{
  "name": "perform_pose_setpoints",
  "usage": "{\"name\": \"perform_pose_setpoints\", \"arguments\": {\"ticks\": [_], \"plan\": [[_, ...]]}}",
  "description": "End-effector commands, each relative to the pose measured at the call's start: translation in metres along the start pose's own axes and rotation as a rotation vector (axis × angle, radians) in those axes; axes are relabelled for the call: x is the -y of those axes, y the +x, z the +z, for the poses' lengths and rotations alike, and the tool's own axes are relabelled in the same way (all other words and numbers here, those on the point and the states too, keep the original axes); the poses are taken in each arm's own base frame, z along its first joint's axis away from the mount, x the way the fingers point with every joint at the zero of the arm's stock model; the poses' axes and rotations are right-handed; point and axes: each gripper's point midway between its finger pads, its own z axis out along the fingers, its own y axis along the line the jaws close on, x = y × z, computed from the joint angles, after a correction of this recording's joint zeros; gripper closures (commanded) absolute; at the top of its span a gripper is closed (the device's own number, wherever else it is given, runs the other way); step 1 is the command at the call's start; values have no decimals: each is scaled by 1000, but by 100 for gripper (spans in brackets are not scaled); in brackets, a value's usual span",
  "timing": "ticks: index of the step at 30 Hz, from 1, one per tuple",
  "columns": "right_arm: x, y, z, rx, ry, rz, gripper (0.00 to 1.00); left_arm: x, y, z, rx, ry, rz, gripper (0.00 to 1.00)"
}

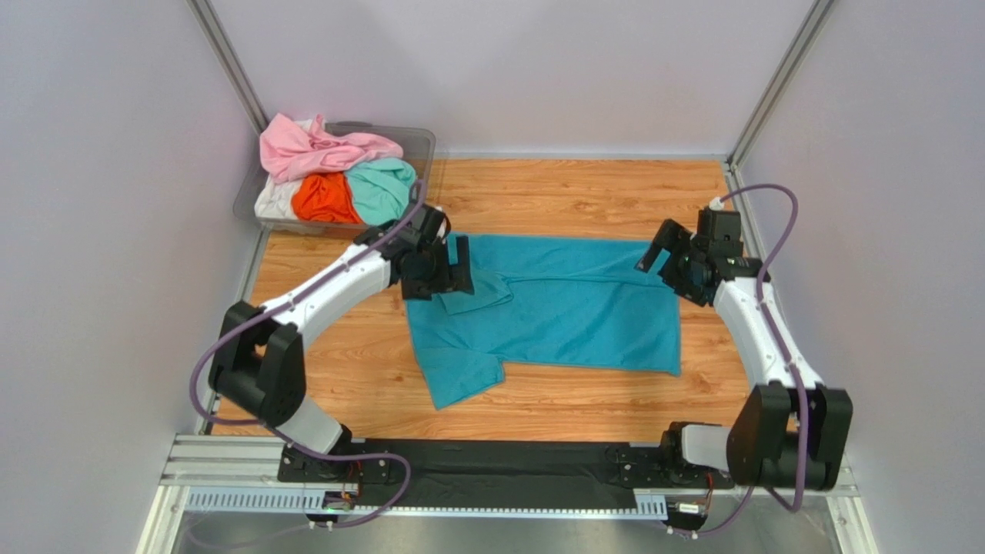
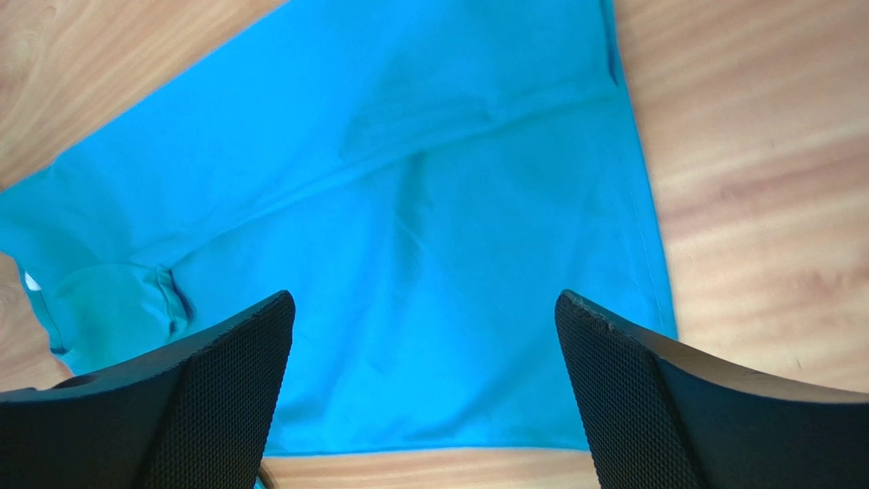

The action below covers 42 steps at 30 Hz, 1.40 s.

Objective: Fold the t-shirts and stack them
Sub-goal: Fold the tshirt

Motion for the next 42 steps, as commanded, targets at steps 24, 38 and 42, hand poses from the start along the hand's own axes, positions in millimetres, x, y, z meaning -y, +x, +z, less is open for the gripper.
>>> {"name": "perform_pose_setpoints", "arguments": {"ticks": [24,38,42], "plan": [[52,90,-21,-62,70,33,0,-36,207,-13,-209,38,-150,36],[57,90,-18,-61,91,33,0,-43,218,1,-247,-31,-134,62],[57,89,-19,-54,95,49,0,-50,224,4,-253,-66,-149,77]]}}
